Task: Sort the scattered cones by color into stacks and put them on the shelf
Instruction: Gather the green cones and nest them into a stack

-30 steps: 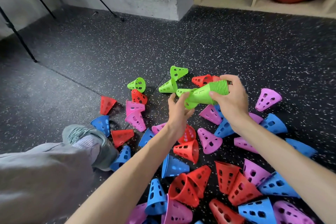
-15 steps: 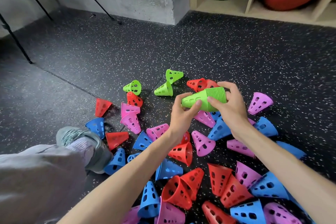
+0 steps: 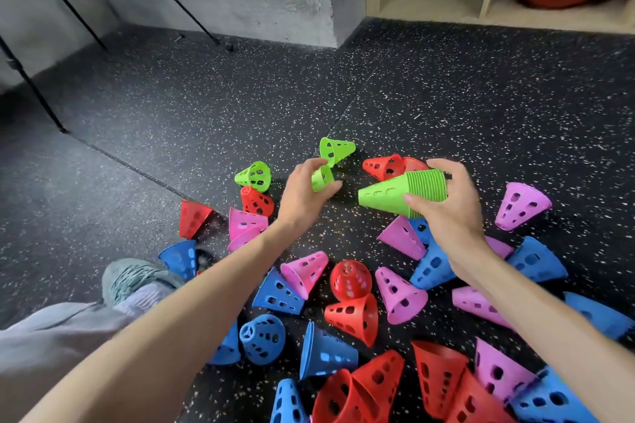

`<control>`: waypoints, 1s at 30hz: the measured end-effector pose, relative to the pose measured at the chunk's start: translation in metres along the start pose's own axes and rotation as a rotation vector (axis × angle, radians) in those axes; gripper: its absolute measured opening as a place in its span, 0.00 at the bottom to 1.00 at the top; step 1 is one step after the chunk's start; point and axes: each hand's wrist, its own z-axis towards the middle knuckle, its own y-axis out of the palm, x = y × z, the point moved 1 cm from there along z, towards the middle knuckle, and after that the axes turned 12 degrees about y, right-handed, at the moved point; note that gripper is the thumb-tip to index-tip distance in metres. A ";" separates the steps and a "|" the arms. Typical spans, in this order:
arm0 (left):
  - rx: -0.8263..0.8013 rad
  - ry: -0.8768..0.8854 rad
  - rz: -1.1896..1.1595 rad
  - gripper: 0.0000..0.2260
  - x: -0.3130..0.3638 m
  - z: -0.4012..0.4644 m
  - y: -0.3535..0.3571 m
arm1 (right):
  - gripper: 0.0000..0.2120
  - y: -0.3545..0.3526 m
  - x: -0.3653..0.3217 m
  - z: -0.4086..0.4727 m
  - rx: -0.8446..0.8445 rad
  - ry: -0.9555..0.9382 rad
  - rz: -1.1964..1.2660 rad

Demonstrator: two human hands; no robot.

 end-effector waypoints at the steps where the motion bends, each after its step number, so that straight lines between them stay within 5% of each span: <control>1: -0.057 -0.001 0.070 0.28 -0.012 0.005 0.000 | 0.26 0.001 0.002 0.003 0.001 0.013 0.002; 7: -0.307 -0.029 0.227 0.43 -0.043 0.024 0.013 | 0.26 0.013 0.010 0.025 -0.006 0.042 0.032; 20: -0.112 0.141 0.007 0.35 -0.027 -0.004 0.030 | 0.28 0.027 0.008 0.052 0.069 0.040 0.016; 30: 0.012 0.235 -0.083 0.29 -0.001 -0.017 0.033 | 0.34 0.041 0.003 0.049 -0.094 -0.013 -0.080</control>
